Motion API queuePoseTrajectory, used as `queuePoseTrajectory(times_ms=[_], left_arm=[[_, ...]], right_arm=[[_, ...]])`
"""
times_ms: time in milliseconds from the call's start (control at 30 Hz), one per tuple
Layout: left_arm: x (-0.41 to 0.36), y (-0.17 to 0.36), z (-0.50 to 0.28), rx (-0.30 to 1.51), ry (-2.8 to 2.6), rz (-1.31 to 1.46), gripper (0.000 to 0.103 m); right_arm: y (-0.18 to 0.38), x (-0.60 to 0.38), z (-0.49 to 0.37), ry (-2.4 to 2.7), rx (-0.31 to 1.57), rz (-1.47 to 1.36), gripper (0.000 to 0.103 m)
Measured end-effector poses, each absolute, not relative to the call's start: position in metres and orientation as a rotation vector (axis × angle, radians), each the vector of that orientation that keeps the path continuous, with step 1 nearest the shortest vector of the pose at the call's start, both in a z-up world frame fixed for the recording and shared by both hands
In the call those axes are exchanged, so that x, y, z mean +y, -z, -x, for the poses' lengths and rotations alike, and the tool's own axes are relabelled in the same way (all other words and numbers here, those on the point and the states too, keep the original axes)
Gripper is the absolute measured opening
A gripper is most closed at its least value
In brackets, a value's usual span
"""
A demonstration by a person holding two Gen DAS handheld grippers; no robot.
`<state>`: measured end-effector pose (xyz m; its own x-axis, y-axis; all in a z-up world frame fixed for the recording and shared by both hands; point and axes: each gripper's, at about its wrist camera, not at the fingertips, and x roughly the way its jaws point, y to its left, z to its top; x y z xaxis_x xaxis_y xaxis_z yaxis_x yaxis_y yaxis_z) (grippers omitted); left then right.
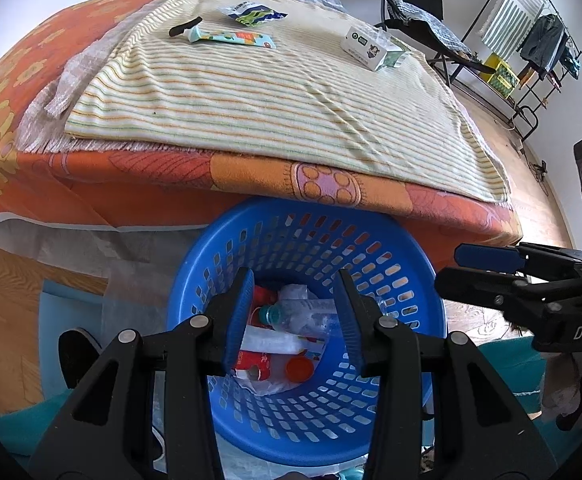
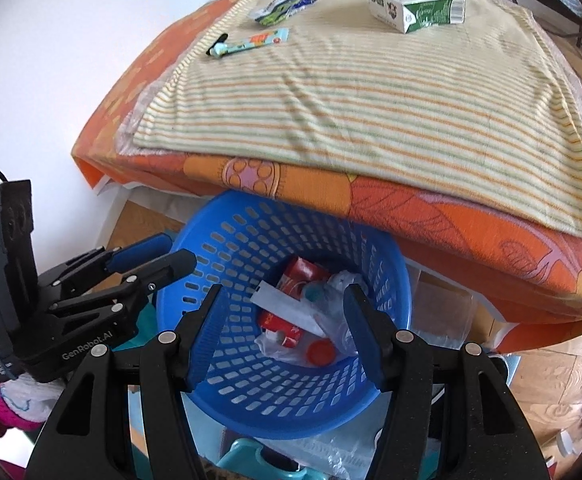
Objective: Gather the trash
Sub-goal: 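Raise both open tools from the basket toward the bed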
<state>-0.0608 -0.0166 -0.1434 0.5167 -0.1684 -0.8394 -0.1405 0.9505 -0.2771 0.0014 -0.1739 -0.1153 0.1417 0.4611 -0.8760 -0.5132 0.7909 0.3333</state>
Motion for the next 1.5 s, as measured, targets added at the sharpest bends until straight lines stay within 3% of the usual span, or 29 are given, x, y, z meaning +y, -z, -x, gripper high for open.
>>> queuePoseTrajectory(times_ms=[567,800,1100,1500], left_arm=[[0.024,0.08,0.003,0.954,-0.014,0.315,0.042],[0.051,0.06,-0.036,0.932,-0.009,0.303,0.042],[0.096,0.063,-0.095,0.952,-0.053,0.297,0.042],[0.116,0.09,-0.148,1.027,-0.075,0.346,0.042]], right_arm=[[0.07,-0.179,-0.039,-0.653,1.107,-0.01,0.059],[0.054,-0.183,-0.08,-0.587,1.026,-0.021,0.067],[0.047,-0.174,-0.15,-0.49,0.972,-0.003,0.07],[0.051,-0.173,-0.242,-0.297,1.083,-0.193,0.07]])
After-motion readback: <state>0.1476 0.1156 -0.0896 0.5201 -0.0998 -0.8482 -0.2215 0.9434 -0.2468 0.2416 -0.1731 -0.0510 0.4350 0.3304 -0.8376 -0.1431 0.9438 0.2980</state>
